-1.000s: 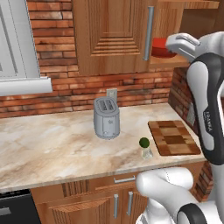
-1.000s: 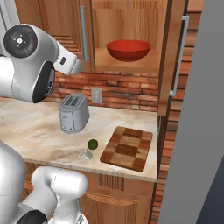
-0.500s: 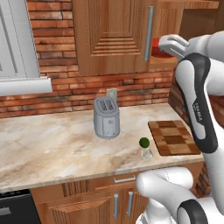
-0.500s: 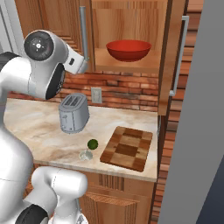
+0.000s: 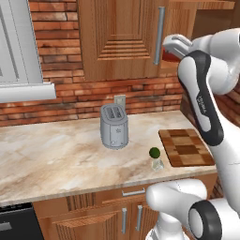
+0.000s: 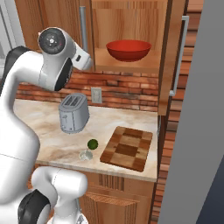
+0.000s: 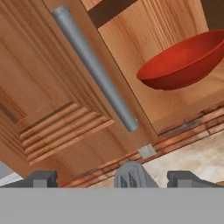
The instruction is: Open the cabinet. Place the bowl and condiment on the counter. Then place the lime and garlic on the cutting board.
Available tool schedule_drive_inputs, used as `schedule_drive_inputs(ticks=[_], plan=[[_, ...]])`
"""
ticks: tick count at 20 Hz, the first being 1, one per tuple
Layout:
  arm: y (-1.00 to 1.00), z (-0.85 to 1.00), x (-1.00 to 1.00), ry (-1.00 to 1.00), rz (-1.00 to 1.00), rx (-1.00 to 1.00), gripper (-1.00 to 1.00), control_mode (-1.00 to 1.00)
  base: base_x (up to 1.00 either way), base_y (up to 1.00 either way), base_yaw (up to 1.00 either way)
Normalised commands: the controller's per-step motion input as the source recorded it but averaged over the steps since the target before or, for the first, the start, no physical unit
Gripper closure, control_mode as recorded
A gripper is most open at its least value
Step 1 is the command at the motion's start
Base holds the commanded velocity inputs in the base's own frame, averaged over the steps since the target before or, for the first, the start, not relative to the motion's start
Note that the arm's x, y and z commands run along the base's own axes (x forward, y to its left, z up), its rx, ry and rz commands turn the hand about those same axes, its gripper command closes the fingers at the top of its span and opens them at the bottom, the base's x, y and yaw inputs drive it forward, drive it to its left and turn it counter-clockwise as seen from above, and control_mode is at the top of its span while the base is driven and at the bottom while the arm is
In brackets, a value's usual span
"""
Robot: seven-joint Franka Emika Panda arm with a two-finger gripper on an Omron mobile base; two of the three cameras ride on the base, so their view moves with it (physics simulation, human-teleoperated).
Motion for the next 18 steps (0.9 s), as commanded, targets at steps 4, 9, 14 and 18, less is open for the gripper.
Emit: schedule_drive_inputs(ticks=[4,9,14,18], plan=[[0.00,-0.01,0.35,0.02,0.00,0.00,-1.00,-1.00,0.00,0.00,0.00],[0.00,-0.13,0.33,0.00,0.00,0.00,-1.00,-1.00,0.00,0.00,0.00],[0.00,-0.13,0.38,0.00,0.00,0.00,-1.00,-1.00,0.00,0.00,0.00],[0.00,-0.04,0.39,-0.02,0.00,0.00,-1.00,-1.00,0.00,0.00,0.00]])
